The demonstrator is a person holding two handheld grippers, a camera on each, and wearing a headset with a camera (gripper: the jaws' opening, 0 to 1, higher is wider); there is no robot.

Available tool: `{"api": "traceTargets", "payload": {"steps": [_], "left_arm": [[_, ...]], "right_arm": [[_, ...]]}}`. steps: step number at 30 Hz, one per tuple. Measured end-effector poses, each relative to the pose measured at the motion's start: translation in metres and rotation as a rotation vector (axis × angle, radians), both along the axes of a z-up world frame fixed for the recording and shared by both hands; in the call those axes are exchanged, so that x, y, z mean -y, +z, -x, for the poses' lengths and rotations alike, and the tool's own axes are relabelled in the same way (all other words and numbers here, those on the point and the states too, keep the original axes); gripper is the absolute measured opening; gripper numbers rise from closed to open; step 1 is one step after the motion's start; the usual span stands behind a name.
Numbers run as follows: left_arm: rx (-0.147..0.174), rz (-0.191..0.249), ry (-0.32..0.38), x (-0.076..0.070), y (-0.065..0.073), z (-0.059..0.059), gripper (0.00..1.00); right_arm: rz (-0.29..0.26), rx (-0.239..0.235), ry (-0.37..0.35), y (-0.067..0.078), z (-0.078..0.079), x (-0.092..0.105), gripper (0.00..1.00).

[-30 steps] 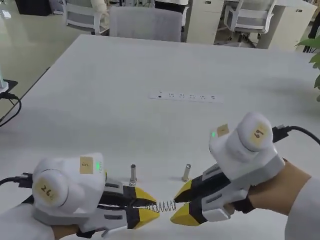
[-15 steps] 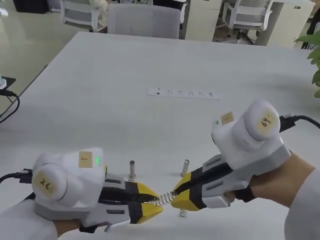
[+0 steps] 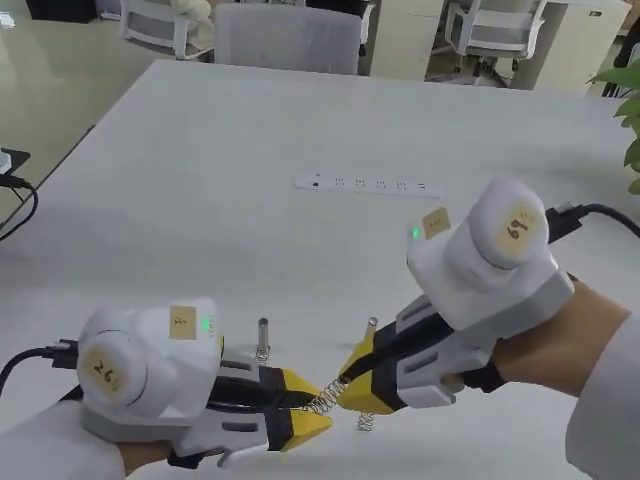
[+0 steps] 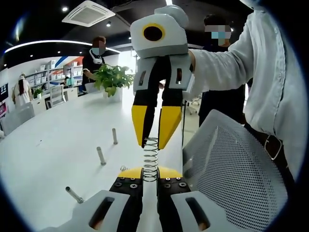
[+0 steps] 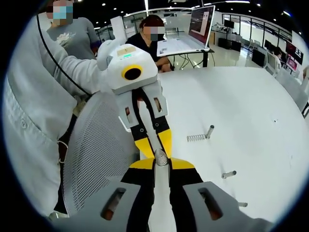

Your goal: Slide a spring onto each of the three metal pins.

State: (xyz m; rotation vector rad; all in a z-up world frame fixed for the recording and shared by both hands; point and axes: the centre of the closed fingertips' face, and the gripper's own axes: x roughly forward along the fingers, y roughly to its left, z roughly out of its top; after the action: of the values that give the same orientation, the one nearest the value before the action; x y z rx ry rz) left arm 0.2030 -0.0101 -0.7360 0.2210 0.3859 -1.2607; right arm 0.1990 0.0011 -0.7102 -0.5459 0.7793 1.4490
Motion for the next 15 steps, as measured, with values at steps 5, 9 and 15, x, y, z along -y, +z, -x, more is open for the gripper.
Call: {"api": "traceTargets", "payload": {"steps": [5, 9, 15], "left_arm": [[0.002, 0.021, 0.004, 0.0005, 0.0013, -0.0004, 0.02], [0.001, 0.037, 0.002, 0.0020, 0.0039, 0.0001, 0.02], [0.004, 0.047, -0.003, 0.0047, 0.0055, 0.0009, 0.02]], "right_arm": [[0.001, 0.008, 0.020, -0.0001, 0.0010, 0.0004, 0.09], [-0.005, 0.008, 0.035, -0.0005, 0.0022, -0.0022, 0.10], [0.021, 0.020, 0.064, -0.0069, 0.0056, -0.0046, 0.10]]}}
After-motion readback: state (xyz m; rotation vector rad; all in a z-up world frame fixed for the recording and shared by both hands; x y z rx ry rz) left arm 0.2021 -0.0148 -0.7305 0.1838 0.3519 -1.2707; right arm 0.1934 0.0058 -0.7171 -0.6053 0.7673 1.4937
